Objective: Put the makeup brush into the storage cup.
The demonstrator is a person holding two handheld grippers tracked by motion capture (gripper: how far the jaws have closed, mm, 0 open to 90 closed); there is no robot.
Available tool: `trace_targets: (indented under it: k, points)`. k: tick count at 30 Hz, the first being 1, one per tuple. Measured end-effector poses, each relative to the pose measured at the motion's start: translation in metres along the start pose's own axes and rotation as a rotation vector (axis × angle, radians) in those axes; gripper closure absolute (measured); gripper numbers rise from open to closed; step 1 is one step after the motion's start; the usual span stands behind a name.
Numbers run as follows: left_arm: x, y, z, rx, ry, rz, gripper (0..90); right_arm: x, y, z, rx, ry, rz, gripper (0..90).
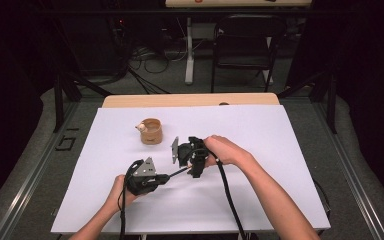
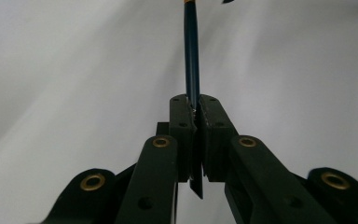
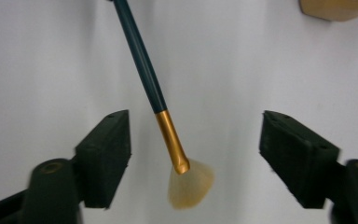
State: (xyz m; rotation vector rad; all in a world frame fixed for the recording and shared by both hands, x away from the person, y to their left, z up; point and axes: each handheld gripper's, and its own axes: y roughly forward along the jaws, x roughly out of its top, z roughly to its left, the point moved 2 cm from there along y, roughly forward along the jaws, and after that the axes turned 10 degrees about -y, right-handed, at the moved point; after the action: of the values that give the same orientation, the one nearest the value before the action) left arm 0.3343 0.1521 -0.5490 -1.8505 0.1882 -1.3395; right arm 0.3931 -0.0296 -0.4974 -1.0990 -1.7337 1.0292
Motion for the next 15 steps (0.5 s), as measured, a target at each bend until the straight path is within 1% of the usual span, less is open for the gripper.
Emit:
trace_targets:
  k: [2,3,4,6,8,11,12,13,14,15]
  points:
    - [-0.001,0.0,0.0,0.004,-0.002,-0.004,85.0,-0.007,-0.004,0.001,-0.015,0.062,-0.04,14.9]
    - [-0.001,-0.001,0.0,0.002,-0.005,-0.007,85.0,-0.015,-0.007,0.004,-0.021,0.115,-0.082,13.7]
    - [-0.001,-0.001,0.0,0.004,-0.006,-0.011,85.0,-0.015,-0.007,0.004,-0.021,0.115,-0.082,13.7]
    - [-0.001,-0.002,0.001,0.007,-0.008,-0.017,85.0,-0.023,-0.009,0.007,-0.034,0.162,-0.11,9.5]
    - [-0.002,-0.003,0.002,0.006,-0.016,-0.024,85.0,-0.031,-0.011,0.011,-0.065,0.212,-0.13,6.5]
    - [-0.003,-0.004,0.004,0.007,-0.026,-0.036,85.0,-0.042,-0.014,0.018,-0.09,0.288,-0.195,6.7]
    - [-0.003,-0.004,0.005,0.008,-0.03,-0.045,85.0,-0.045,-0.015,0.02,-0.091,0.306,-0.204,6.5]
    - [-0.003,-0.005,0.005,0.007,-0.03,-0.047,85.0,-0.053,-0.015,0.026,-0.095,0.344,-0.226,6.0]
    - [-0.003,-0.005,0.005,0.008,-0.035,-0.054,85.0,-0.053,-0.015,0.026,-0.095,0.344,-0.226,6.0]
    - [-0.003,-0.006,0.005,0.009,-0.036,-0.059,85.0,-0.057,-0.014,0.029,-0.093,0.365,-0.235,5.7]
